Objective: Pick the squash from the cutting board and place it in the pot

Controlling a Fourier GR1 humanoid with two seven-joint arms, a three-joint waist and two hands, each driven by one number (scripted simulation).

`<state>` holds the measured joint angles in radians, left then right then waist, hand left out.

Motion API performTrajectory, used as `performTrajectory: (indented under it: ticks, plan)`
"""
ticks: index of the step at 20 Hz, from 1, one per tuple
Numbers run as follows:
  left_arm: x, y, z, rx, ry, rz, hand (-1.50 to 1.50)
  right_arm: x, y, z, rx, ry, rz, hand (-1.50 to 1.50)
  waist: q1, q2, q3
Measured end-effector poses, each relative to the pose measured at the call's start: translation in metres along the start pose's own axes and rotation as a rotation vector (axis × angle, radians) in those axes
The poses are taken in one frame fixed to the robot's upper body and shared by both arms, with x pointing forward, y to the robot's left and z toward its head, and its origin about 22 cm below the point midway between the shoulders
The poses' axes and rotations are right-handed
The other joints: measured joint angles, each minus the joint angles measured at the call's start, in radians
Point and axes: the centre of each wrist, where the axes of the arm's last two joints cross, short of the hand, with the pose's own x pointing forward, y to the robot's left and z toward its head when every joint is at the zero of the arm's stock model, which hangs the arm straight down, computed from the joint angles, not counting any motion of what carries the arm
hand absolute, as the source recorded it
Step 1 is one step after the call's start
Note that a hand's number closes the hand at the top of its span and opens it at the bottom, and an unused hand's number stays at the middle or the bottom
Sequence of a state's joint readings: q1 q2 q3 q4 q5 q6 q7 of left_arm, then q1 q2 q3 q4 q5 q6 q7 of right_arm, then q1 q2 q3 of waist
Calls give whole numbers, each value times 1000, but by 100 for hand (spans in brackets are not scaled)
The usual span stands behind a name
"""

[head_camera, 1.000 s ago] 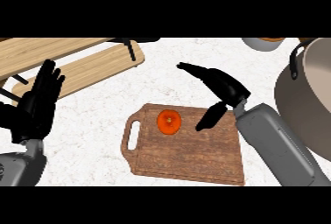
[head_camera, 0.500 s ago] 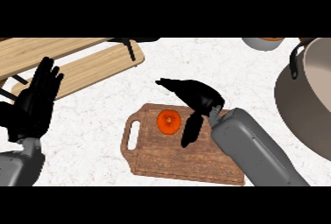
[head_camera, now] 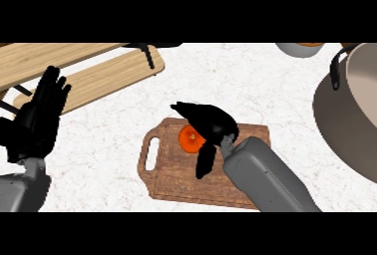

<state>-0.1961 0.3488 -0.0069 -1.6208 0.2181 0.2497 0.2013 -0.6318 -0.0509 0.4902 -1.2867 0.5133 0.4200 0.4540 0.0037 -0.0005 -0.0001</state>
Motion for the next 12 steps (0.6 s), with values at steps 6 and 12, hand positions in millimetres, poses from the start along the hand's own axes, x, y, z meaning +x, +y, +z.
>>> performTrajectory:
  ticks: [6,12]
  plan:
    - [4,-3,-2,-1,1,2,0,-9,2,-8,-2,46,23,-150,0,1,0]
    - [-2,-5,4,2,-3,1,0,-14,14,-13,-9,44,26,-150,1,1,0]
